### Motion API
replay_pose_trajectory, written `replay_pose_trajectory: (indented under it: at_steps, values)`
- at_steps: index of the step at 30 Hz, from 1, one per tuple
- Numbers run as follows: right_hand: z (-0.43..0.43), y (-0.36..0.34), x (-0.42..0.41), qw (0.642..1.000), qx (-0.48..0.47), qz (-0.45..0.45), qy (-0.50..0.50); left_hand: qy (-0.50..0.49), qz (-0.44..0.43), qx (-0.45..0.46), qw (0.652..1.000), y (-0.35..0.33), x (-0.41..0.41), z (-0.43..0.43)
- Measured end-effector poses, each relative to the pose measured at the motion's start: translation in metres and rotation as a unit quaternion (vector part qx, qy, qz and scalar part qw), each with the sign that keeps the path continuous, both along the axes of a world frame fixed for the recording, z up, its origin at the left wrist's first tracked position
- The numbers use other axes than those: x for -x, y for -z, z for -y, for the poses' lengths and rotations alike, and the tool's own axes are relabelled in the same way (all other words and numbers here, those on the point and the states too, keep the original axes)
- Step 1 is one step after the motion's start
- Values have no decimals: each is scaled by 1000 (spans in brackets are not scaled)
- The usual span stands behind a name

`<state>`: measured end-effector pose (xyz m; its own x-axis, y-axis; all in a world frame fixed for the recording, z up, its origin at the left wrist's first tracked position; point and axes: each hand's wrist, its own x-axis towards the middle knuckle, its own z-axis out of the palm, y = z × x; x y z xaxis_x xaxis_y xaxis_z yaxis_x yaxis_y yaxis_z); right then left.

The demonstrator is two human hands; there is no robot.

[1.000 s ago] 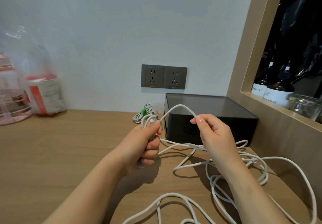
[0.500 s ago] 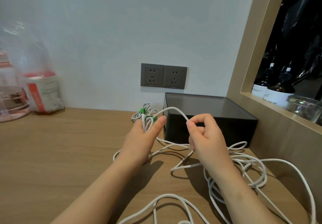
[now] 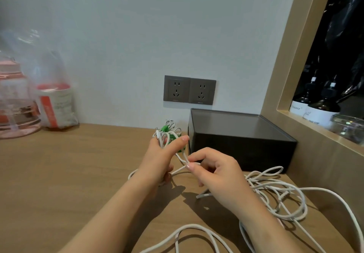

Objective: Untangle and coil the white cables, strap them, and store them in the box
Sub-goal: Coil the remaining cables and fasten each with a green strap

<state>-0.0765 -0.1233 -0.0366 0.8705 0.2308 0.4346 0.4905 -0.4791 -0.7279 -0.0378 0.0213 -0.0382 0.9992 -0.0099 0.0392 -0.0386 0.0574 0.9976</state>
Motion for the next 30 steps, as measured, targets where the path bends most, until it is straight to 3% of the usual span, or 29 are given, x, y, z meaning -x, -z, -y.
replay_pose_trajectory:
  at_steps: [5,10,15,19,22,25,28,30]
  values:
    - [-6,1,0,999,40,-18,-28,-3,7,39,999,0,-4,4]
    - [-8,4,-2,991,129,-26,-22,-45,13,174,984,-8,-10,-4]
    - [0,8,-8,974,219,-2,50,-33,-32,393,918,-14,-12,-16]
    - [9,7,-14,960,230,30,156,10,-69,494,867,-21,-10,-26]
    - [16,4,-15,962,136,10,236,50,-73,524,847,-22,-6,-27]
    - [20,-1,-14,970,-44,-89,221,48,-56,485,871,-23,-4,-24]
    - [15,-9,-10,932,-273,-179,160,33,-46,441,896,-22,-3,-20]
    - [14,-13,-8,903,-360,-189,136,21,-46,419,906,-22,-2,-19]
